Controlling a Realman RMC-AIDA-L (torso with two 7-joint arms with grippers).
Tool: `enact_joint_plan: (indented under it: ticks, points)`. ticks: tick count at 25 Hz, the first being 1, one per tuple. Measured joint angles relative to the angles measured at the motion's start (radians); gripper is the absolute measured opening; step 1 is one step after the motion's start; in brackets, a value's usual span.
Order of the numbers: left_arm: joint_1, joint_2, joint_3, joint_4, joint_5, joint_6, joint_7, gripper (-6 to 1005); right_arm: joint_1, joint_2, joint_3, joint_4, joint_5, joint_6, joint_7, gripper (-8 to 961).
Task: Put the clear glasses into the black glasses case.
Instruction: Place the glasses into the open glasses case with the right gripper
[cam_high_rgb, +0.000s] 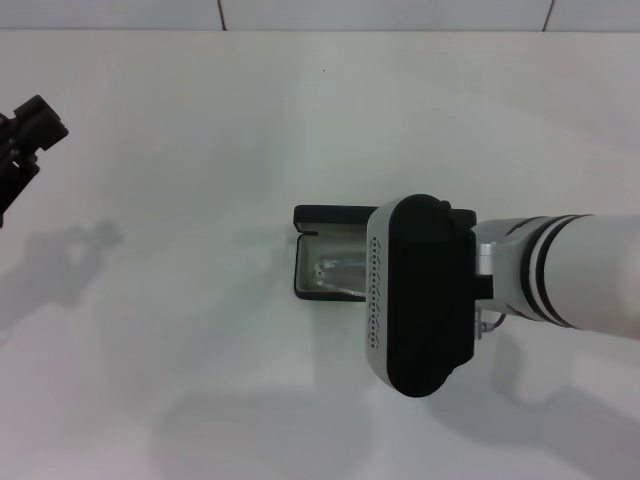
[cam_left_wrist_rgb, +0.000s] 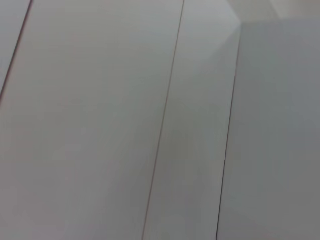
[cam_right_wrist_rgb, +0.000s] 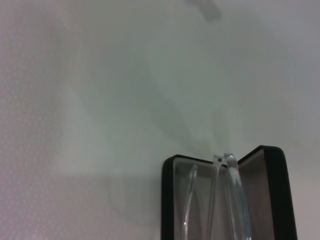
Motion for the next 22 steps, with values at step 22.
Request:
enact_joint_plan:
  ticks: [22]
  points:
    - [0.0,-0.009,-0.001,-0.012,-0.001,-0.005,0.002,140,0.007,0.0,0.008,0.111,-0.004,0.103,0.005,153]
